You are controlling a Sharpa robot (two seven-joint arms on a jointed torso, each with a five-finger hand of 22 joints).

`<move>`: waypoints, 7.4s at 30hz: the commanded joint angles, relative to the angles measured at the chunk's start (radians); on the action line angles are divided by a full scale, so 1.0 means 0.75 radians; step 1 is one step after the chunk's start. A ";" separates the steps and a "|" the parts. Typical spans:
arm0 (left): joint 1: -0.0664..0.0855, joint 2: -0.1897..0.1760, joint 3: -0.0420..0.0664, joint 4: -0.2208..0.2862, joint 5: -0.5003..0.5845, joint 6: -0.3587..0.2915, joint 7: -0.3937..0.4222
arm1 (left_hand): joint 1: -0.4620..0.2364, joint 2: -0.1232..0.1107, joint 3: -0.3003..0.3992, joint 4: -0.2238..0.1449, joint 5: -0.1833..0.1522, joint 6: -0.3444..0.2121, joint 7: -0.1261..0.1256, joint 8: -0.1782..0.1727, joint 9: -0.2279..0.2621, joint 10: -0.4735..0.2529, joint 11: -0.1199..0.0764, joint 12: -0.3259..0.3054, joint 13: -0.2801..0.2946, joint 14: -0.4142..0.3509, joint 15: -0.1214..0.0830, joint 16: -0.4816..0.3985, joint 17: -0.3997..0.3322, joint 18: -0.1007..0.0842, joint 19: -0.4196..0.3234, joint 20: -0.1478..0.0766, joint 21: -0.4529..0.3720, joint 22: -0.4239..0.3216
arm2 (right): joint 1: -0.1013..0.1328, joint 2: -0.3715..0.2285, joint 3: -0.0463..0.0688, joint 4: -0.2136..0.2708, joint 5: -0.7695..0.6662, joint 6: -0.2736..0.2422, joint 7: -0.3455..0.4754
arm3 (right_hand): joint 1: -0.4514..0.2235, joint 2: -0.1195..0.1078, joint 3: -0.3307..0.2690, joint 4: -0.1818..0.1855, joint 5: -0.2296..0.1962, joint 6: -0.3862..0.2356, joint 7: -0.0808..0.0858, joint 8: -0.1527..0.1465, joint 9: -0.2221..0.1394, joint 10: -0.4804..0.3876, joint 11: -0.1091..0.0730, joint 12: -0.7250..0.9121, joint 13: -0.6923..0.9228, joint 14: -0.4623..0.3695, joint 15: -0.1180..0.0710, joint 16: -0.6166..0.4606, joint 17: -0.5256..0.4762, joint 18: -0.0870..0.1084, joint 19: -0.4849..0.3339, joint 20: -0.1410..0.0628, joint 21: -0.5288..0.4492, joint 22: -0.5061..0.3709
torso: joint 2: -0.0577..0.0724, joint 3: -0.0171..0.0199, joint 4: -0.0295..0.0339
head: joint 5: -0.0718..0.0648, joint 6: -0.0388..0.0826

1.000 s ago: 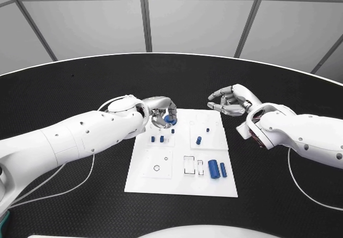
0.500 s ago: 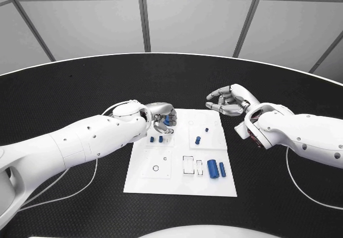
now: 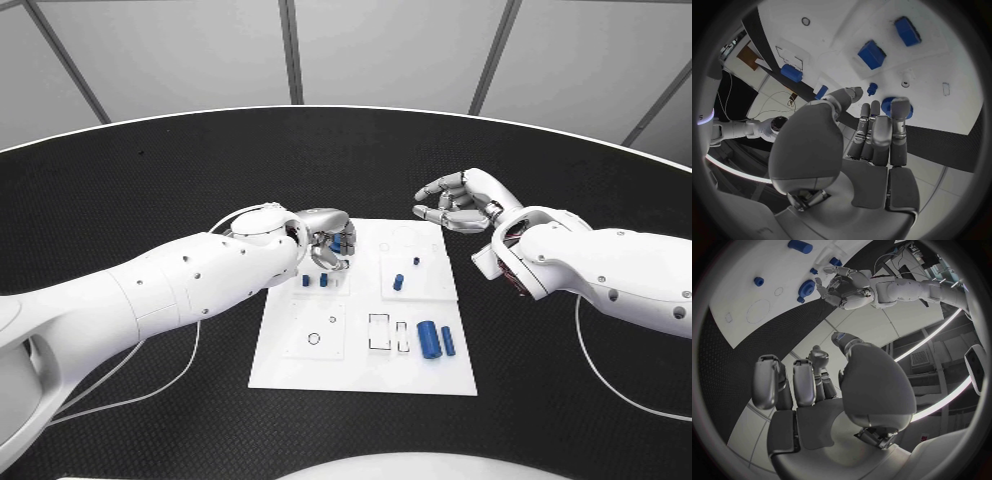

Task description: Assemble the parts on the task board

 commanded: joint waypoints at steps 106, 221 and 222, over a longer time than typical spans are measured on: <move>-0.047 0.087 -0.001 -0.150 -0.055 0.026 -0.016 | -0.012 0.088 0.011 -0.050 -0.099 0.125 -0.027 -0.063 0.032 0.168 -0.030 -0.076 -0.027 0.121 -0.031 0.079 0.075 -0.081 0.189 -0.024 0.229 0.298 | 0.000 0.013 0.000 0.004 0.000 0.005 0.002 | 0.011 -0.005 0.015 0.001 0.008 0.004 -0.005 0.013 0.004 0.001 -0.003 -0.009 -0.010 0.049 -0.014 -0.010 0.001 0.017 -0.005 0.003 -0.005 0.001 | -0.005 -0.0002 0.0024 | -0.009 -0.019; -0.008 -0.132 0.045 0.030 0.043 0.045 -0.092 | -0.014 0.090 0.001 -0.059 -0.095 0.168 -0.035 -0.080 0.043 0.218 -0.042 -0.104 -0.027 0.130 -0.045 0.059 0.019 -0.091 0.224 -0.036 0.260 0.345 | 0.000 0.010 0.000 -0.012 0.000 0.004 0.011 | 0.013 -0.005 0.018 -0.001 0.008 0.002 -0.006 0.014 0.004 0.005 -0.004 -0.017 -0.021 0.050 -0.015 -0.012 0.000 0.017 -0.004 0.001 -0.009 -0.001 | -0.001 0.0003 0.0007 | 0.020 -0.023; -0.008 -0.132 0.045 0.030 0.043 0.046 -0.091 | -0.014 0.090 0.001 -0.059 -0.095 0.168 -0.035 -0.080 0.043 0.218 -0.042 -0.104 -0.027 0.130 -0.045 0.059 0.019 -0.091 0.224 -0.036 0.260 0.345 | 0.000 0.010 0.000 -0.012 0.000 0.004 0.011 | 0.013 -0.005 0.018 -0.001 0.008 0.002 -0.006 0.014 0.004 0.005 -0.004 -0.017 -0.021 0.050 -0.015 -0.012 0.000 0.017 -0.004 0.001 -0.009 -0.001 | -0.001 -0.0001 0.0009 | 0.020 -0.023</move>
